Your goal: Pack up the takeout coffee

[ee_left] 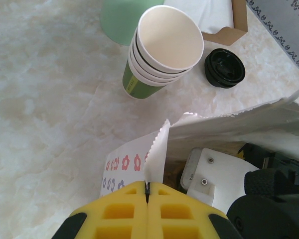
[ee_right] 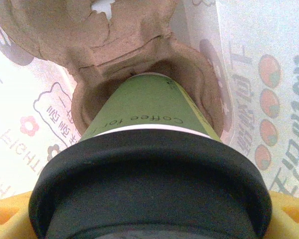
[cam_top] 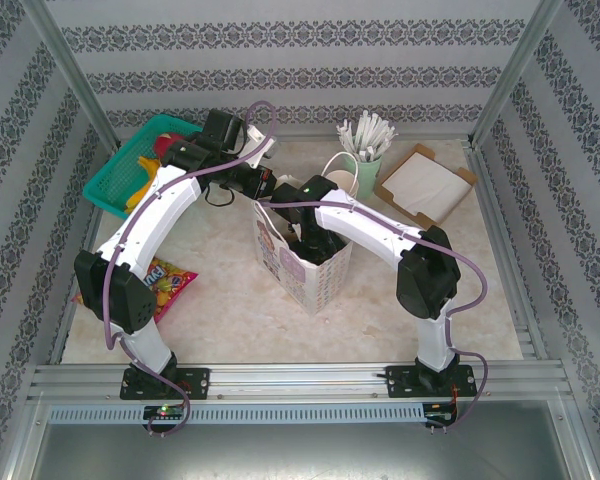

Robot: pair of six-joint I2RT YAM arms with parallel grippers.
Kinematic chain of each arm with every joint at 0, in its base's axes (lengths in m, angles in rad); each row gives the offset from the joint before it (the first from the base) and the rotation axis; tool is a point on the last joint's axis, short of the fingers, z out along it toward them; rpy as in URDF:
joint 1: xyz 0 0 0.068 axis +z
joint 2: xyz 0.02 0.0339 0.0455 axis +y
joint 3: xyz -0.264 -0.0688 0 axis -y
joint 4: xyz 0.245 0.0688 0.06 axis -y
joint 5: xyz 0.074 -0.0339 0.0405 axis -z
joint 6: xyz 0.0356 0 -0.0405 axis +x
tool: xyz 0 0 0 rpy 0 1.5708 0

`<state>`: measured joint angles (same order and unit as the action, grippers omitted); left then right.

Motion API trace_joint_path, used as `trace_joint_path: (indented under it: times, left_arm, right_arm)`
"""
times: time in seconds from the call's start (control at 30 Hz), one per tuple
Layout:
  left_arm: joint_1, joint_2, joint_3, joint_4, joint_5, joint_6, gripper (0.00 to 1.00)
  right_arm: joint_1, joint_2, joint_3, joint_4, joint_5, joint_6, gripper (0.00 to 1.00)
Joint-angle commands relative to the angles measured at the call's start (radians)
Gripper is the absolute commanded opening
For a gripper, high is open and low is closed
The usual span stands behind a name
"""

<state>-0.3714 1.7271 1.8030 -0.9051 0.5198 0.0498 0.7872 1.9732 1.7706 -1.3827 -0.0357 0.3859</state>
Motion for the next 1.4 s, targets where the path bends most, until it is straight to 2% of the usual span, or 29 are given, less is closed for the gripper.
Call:
trace_joint_path:
  times: [0.0,1.37]
  left_arm:
    - [-0.005,0.012,0.023,-0.011,0.013,-0.013,0.0]
    - [-0.006,0.019,0.029,-0.008,0.025,-0.015,0.0]
  right_arm:
    - [-0.008,0.023,-0.022,-0.027,0.017,0.008,0.68]
    - [-0.007,0.002,-0.127,0.14,0.04,0.001,0.67]
